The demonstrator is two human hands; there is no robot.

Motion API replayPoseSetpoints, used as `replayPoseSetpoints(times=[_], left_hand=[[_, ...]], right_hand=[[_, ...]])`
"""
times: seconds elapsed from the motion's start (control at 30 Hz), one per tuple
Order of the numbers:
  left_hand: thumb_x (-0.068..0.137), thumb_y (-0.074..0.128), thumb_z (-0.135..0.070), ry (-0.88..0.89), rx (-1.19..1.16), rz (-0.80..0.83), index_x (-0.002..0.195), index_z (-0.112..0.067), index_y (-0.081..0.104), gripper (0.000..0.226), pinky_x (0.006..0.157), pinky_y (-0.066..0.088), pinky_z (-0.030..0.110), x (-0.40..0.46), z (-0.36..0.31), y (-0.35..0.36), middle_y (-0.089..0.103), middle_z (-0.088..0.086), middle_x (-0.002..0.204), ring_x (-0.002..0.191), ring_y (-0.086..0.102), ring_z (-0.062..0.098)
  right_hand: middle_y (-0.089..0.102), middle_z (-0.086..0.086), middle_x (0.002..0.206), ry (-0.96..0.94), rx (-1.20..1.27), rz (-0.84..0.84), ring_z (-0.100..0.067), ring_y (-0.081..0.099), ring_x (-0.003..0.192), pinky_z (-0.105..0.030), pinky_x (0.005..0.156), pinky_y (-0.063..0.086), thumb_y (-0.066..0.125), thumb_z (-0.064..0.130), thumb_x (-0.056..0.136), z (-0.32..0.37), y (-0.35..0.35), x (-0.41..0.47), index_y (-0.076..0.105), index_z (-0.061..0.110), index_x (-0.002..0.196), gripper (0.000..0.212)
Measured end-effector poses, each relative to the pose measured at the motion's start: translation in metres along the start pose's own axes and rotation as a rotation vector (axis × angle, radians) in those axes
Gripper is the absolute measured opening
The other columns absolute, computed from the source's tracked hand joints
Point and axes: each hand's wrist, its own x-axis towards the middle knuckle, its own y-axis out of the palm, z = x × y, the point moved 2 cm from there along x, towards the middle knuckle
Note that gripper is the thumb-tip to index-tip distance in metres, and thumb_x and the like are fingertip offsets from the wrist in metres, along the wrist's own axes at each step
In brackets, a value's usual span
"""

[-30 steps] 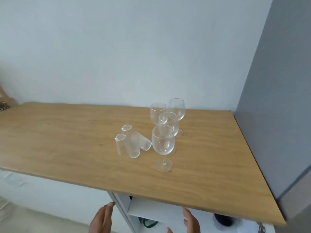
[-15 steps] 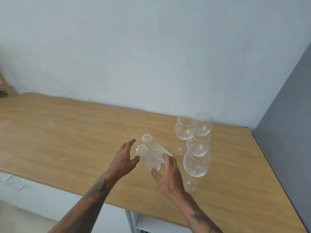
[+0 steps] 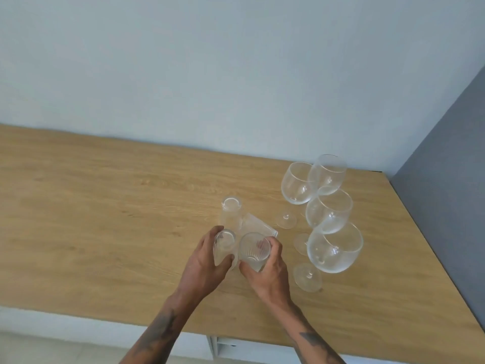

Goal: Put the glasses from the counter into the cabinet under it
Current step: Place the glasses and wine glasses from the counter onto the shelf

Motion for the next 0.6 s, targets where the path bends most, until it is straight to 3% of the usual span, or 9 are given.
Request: replayPoseSetpoints(times=[0.1,0.2,0.37,0.47,0.6], left_hand=[[0.085,0.076,-0.025,-0.022,-0.044,-0.006,0.144,-0.024,0.041,0.069,0.096,0.054,0.038,-0.029,0.001,0.003,0.052,-0.011,0.138,0.123,0.053,0.008],[0.084,0.077,-0.028,-0.021,-0.065,0.011,0.144,-0.026,0.042,0.07,0.094,0.055,0.038,-0.049,0.002,0.004,0.051,-0.013,0.138,0.122,0.054,0.007],[0.084,0.079,-0.029,-0.038,-0.076,0.031,0.144,-0.03,0.042,0.071,0.085,0.059,0.036,-0.056,0.006,0.002,0.05,-0.015,0.138,0.12,0.054,0.006],[0.084,0.078,-0.034,-0.028,-0.077,0.041,0.144,-0.035,0.04,0.071,0.085,0.06,0.031,-0.053,0.01,0.0,0.049,-0.015,0.139,0.121,0.054,0.006],[0.084,0.078,-0.032,-0.024,-0.109,0.043,0.144,-0.035,0.042,0.07,0.084,0.06,0.028,-0.053,0.014,0.002,0.05,-0.016,0.138,0.122,0.055,0.007]], right_hand=[[0.059,0.015,0.109,0.007,0.011,0.018,-0.008,0.058,0.094,-0.009,0.073,0.042,0.081,0.045,0.069,-0.017,-0.002,-0.026,0.038,0.029,0.128,0.075],[0.061,0.011,0.115,-0.018,-0.007,0.038,-0.009,0.058,0.1,-0.019,0.083,0.047,0.081,0.043,0.072,-0.029,-0.003,-0.046,0.045,0.019,0.131,0.074],[0.058,0.006,0.112,-0.056,0.019,0.031,-0.007,0.057,0.104,-0.018,0.086,0.05,0.082,0.029,0.073,-0.021,-0.023,-0.052,0.05,0.023,0.13,0.065],[0.047,0.004,0.11,-0.125,-0.042,0.061,0.005,0.049,0.105,-0.004,0.082,0.044,0.076,0.034,0.08,-0.007,-0.049,-0.049,0.045,0.027,0.14,0.068],[0.042,0.006,0.108,-0.157,-0.243,0.205,0.0,0.05,0.092,-0.009,0.079,0.045,0.074,0.038,0.08,0.017,-0.078,-0.032,0.049,0.023,0.135,0.062]])
